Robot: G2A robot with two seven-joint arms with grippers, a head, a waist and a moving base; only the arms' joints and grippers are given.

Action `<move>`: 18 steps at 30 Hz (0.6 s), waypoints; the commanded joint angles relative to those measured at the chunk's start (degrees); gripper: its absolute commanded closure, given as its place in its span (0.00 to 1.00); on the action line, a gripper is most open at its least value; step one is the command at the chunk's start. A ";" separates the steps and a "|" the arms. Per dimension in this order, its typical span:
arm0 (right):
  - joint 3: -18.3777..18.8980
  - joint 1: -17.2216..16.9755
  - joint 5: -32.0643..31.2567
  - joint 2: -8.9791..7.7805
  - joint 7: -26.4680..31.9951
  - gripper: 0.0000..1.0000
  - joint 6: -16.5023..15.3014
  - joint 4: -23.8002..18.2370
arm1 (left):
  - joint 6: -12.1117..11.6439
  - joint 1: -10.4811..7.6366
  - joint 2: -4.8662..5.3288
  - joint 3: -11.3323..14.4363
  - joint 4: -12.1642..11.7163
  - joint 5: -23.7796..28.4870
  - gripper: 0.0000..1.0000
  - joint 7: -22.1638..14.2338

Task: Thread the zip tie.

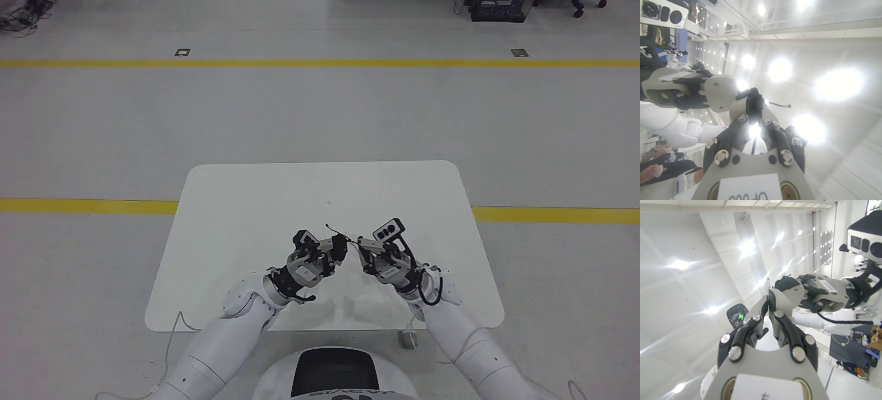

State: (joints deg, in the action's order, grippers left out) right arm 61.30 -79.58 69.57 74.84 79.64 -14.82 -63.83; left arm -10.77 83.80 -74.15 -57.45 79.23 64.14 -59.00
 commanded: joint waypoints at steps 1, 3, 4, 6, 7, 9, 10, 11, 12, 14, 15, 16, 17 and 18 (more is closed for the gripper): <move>0.22 -0.12 -0.08 -0.03 0.00 1.00 0.02 -0.06 | 0.00 0.00 0.00 0.00 0.00 0.00 1.00 0.00; 0.38 -0.21 -0.15 -0.05 0.00 1.00 0.06 -0.12 | 0.00 0.00 0.00 0.00 0.00 0.00 1.00 0.00; 0.49 -0.28 -0.21 -0.06 0.00 1.00 0.07 -0.17 | 0.00 0.00 0.00 0.00 0.00 0.00 1.00 0.00; 0.62 -0.38 -0.29 -0.07 0.00 1.00 0.10 -0.24 | 0.00 0.00 0.00 0.00 0.00 0.00 1.00 0.00; 0.68 -0.42 -0.34 -0.07 0.00 1.00 0.11 -0.28 | 0.00 0.00 0.00 0.00 0.00 0.00 1.00 0.00; 0.83 -0.50 -0.47 -0.08 0.00 1.00 0.13 -0.36 | 0.00 0.00 0.00 0.00 0.00 0.00 1.00 0.00; 0.89 -0.54 -0.51 -0.09 0.00 1.00 0.14 -0.37 | 0.00 0.00 0.00 0.00 0.00 0.00 1.00 0.00; 0.98 -0.59 -0.53 -0.09 0.00 1.00 0.17 -0.37 | 0.00 0.00 0.00 0.00 0.00 0.00 1.00 0.00; 1.03 -0.61 -0.55 -0.09 0.00 1.00 0.20 -0.38 | 0.00 0.00 0.00 0.00 0.00 0.00 1.00 0.00; 1.13 -0.66 -0.61 -0.09 0.00 1.00 0.22 -0.38 | 0.00 0.00 0.00 0.00 0.00 0.00 1.00 0.00; 1.19 -0.68 -0.63 -0.08 0.00 1.00 0.25 -0.37 | 0.00 0.00 0.00 0.00 0.00 0.00 1.00 0.00; 1.23 -0.70 -0.64 -0.08 0.00 1.00 0.26 -0.37 | 0.00 0.00 0.00 0.00 0.00 0.00 1.00 0.00; 1.27 -0.71 -0.65 -0.07 0.00 1.00 0.27 -0.36 | 0.00 0.00 0.00 0.00 0.00 0.00 1.00 0.00; 1.32 -0.72 -0.66 -0.06 0.00 1.00 0.29 -0.32 | 0.00 0.00 0.00 0.00 0.00 0.00 1.00 0.00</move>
State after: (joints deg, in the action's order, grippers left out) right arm 62.57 -80.29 68.92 74.77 79.64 -14.55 -64.19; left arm -10.77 83.80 -74.15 -57.45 79.23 64.14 -59.00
